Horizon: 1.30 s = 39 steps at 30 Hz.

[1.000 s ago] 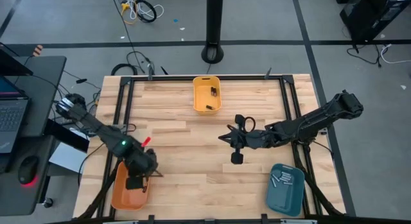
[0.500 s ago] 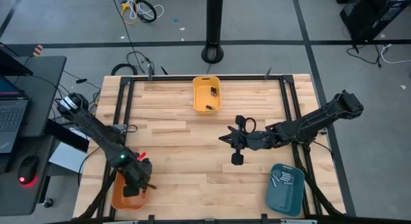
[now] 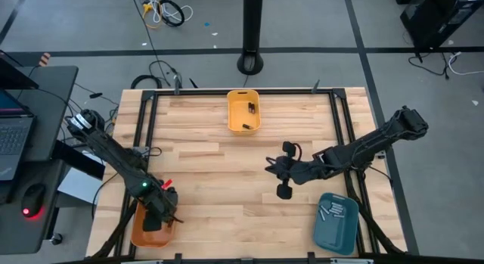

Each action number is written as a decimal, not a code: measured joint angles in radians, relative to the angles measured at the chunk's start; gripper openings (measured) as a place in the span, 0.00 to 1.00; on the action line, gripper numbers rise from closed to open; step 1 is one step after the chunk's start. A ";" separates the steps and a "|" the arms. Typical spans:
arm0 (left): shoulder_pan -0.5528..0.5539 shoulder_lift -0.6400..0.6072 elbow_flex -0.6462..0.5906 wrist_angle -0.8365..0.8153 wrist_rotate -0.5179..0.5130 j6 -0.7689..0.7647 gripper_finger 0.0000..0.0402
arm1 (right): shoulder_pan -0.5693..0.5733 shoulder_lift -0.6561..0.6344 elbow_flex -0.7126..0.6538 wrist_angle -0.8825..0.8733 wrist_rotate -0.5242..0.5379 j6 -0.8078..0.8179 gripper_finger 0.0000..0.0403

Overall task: Sort batteries
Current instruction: Adjust the the blue bin

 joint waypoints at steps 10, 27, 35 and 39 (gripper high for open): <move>0.006 -0.018 0.246 -0.194 -0.076 0.058 0.04 | 0.117 -0.066 0.058 -0.550 -0.202 0.477 0.03; 0.226 -0.268 0.078 0.361 -0.315 0.498 0.00 | 0.411 -0.065 -0.014 -0.810 -0.589 1.015 0.03; 0.347 -0.274 0.043 0.390 -0.200 0.568 0.00 | 0.402 -0.065 -0.075 -0.865 -0.521 0.926 0.03; 0.390 -0.274 0.043 0.408 -0.172 0.614 0.00 | 0.401 -0.065 -0.075 -0.868 -0.395 0.825 0.03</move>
